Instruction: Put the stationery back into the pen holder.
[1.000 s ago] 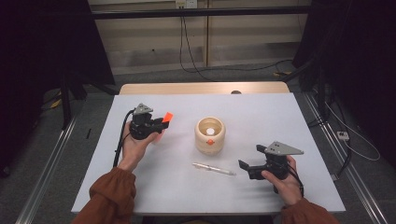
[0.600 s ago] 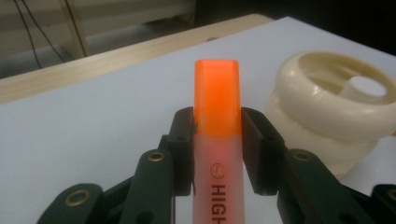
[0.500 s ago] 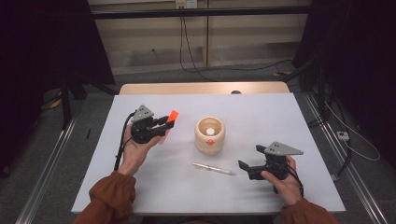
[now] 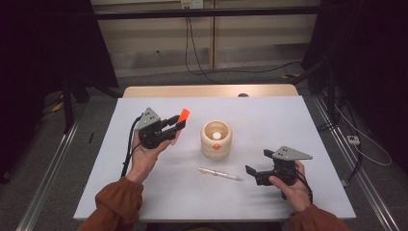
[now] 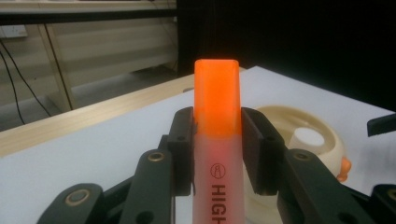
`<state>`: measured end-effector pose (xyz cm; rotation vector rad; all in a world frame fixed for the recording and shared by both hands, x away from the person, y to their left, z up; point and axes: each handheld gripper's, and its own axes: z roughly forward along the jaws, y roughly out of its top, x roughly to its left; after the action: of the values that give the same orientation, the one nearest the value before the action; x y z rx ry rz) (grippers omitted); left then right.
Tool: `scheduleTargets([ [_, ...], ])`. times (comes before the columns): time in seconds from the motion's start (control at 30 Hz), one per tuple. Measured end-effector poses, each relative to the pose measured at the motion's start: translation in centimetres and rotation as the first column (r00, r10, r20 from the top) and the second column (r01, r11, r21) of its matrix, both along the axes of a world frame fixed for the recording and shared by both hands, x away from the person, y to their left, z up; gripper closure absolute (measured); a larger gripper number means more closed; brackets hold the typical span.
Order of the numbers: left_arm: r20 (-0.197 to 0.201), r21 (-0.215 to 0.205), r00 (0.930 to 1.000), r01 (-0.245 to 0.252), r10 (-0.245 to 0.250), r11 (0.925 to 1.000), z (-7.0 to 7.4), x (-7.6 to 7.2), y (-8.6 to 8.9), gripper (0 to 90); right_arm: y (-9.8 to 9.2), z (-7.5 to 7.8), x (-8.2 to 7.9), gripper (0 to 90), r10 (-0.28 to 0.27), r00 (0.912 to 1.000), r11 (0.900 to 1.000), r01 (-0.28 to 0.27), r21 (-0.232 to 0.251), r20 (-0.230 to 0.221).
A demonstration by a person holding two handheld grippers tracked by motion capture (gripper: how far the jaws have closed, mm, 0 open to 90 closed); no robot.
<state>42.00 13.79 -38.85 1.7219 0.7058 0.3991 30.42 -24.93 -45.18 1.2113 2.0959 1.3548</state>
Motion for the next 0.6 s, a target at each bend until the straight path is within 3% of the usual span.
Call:
scheduleTargets([
  [0.3,0.054,-0.052,0.9985,0.017,-0.014,0.9985,1.6,0.4,-1.4,67.1,0.0,0.0,0.1,4.4,0.002,1.0,1.0,-0.002,0.0,0.004],
  [0.6,0.069,-0.088,0.9965,0.053,-0.047,0.9947,2.3,1.0,-3.8,67.1,0.1,0.0,0.1,4.2,0.003,1.0,1.0,-0.003,0.0,0.004],
])
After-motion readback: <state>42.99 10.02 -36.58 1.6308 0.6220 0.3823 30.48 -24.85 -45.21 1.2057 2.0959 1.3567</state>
